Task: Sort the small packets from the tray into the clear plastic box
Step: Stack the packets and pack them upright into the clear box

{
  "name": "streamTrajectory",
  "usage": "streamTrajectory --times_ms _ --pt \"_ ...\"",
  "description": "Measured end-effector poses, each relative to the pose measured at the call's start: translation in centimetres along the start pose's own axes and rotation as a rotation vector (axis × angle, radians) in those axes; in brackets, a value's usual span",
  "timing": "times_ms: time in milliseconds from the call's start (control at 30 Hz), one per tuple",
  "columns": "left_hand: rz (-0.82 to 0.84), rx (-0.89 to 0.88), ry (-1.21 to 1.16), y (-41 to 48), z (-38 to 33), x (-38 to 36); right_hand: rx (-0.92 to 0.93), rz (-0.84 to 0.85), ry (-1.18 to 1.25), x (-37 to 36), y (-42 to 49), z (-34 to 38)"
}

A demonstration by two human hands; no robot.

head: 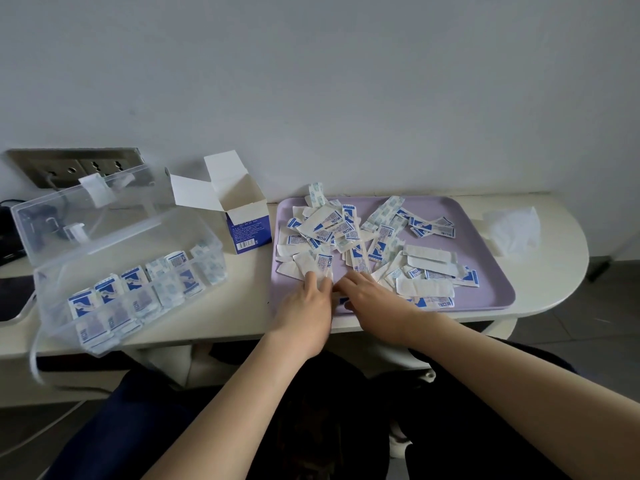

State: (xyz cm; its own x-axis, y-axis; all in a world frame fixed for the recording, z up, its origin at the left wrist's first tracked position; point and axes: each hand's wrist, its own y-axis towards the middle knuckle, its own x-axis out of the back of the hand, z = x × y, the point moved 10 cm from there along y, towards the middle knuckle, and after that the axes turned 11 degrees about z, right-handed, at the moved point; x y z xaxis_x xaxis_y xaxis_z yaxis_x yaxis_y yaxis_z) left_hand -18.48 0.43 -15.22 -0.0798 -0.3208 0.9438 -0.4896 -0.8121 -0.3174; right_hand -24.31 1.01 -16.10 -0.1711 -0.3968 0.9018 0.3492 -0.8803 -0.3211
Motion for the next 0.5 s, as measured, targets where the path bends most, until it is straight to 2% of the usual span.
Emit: streamTrajectory --times_ms 167,300,500 --pt "0.014 0.001 -0.044 0.6 0.4 -0.7 -0.143 -0.12 0.168 0.7 -0.5 -1.3" --pt "0.028 0.018 -0.113 0.6 0.4 -0.7 -0.164 -0.185 0.337 0.4 -0.4 -1.7" --pt "0.006 0.03 -0.121 0.3 0.4 0.5 -0.127 -0.215 0.23 1.4 -0.6 -1.3"
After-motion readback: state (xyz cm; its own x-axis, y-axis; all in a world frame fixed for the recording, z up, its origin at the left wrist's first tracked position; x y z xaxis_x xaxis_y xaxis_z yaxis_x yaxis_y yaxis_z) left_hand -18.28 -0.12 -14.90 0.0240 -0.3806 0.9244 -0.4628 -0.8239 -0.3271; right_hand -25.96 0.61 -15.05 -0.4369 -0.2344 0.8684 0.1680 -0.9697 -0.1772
